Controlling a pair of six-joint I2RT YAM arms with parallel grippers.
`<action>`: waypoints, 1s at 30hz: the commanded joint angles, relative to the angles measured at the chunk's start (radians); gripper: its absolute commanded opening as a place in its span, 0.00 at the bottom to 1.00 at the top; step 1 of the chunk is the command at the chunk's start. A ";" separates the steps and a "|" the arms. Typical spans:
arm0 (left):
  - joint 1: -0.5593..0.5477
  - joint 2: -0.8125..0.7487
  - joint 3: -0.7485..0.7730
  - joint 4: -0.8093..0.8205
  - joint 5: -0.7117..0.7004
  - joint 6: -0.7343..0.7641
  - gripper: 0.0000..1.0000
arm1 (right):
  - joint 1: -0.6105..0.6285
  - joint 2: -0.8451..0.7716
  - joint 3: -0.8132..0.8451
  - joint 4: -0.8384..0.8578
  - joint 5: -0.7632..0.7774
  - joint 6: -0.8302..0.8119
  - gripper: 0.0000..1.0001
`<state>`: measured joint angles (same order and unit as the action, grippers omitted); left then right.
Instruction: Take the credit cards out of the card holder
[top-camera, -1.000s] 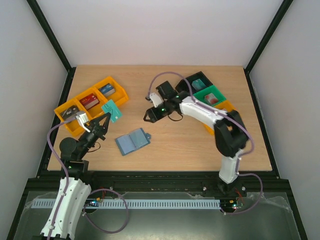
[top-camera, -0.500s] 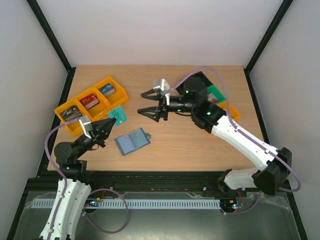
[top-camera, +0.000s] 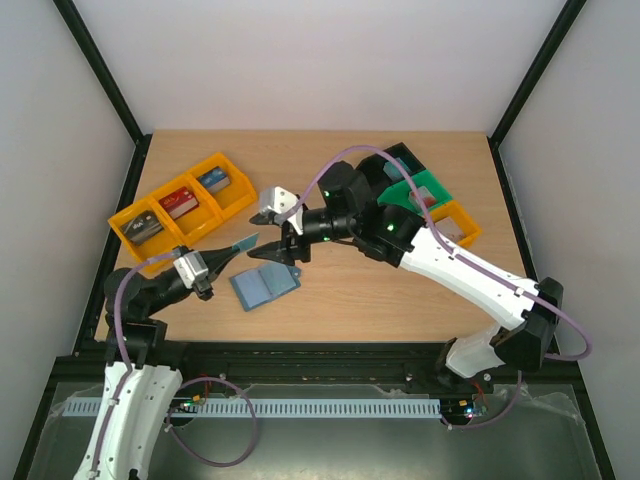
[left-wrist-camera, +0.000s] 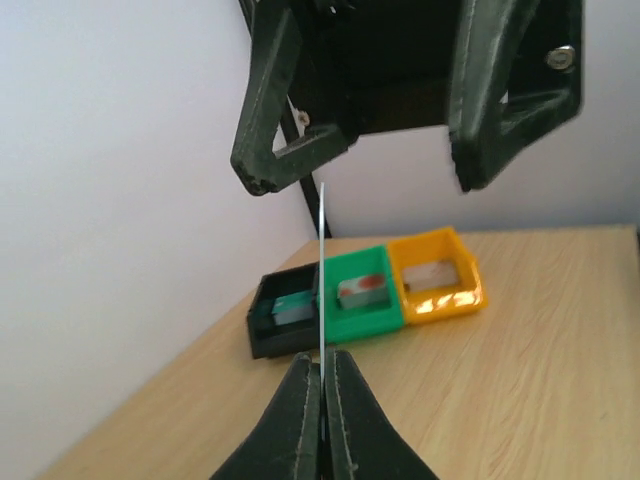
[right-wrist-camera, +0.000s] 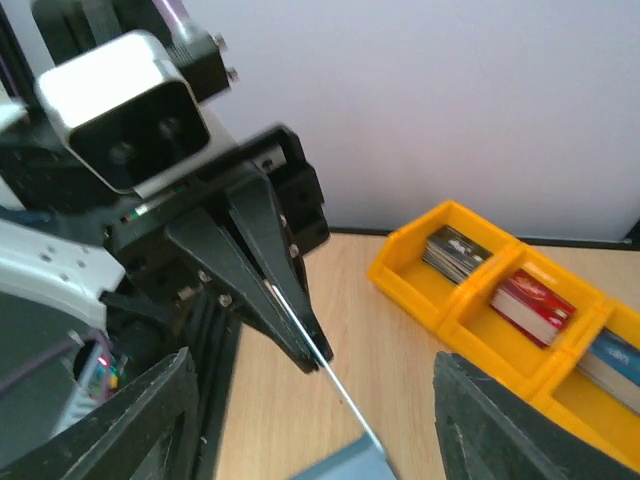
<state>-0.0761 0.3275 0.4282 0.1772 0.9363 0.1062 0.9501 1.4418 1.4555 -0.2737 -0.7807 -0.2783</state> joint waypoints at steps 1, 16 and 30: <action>-0.015 -0.007 0.058 -0.192 -0.015 0.350 0.02 | 0.040 0.013 0.058 -0.159 0.191 -0.146 0.58; -0.031 -0.005 0.059 -0.187 0.021 0.293 0.03 | 0.112 0.074 0.111 -0.241 0.350 -0.227 0.02; -0.036 -0.007 -0.061 0.309 -0.094 -0.456 0.89 | -0.016 -0.012 -0.092 0.481 -0.028 0.474 0.02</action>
<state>-0.1043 0.3111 0.3950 0.2478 0.8623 -0.0383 0.9443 1.4670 1.4605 -0.1322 -0.6052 -0.0868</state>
